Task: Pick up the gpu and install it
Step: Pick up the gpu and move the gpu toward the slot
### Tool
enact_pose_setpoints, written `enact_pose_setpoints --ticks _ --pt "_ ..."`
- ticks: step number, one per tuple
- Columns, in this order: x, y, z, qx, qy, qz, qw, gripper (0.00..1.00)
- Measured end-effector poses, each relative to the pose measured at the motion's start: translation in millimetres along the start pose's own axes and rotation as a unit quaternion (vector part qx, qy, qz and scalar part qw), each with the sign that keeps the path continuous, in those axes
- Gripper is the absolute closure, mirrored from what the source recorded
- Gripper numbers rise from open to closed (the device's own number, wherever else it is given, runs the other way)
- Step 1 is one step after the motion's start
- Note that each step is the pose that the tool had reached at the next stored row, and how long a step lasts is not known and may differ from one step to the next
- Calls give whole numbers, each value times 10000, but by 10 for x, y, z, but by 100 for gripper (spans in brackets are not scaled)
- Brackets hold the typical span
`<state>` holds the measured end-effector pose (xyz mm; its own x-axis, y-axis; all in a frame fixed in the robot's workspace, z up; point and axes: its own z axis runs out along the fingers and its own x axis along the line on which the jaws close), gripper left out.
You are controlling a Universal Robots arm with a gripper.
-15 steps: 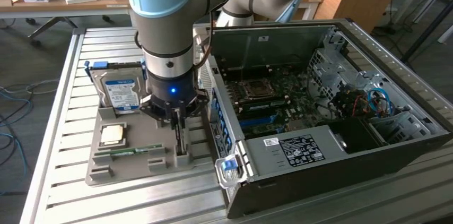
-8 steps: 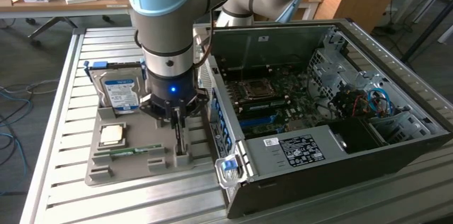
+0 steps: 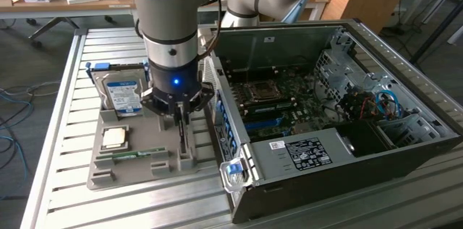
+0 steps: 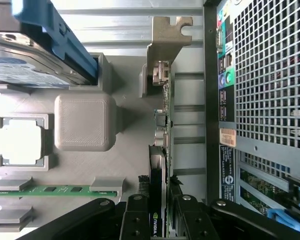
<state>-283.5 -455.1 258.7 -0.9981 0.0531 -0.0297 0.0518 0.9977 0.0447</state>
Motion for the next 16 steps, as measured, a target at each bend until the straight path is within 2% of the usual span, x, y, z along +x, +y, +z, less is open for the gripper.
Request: enact_pose_setpoints --ticks 10,16 --pt "-12 17 -388 0 0 -1 10000 74" --pt "-20 30 -659 0 0 -1 10000 74"
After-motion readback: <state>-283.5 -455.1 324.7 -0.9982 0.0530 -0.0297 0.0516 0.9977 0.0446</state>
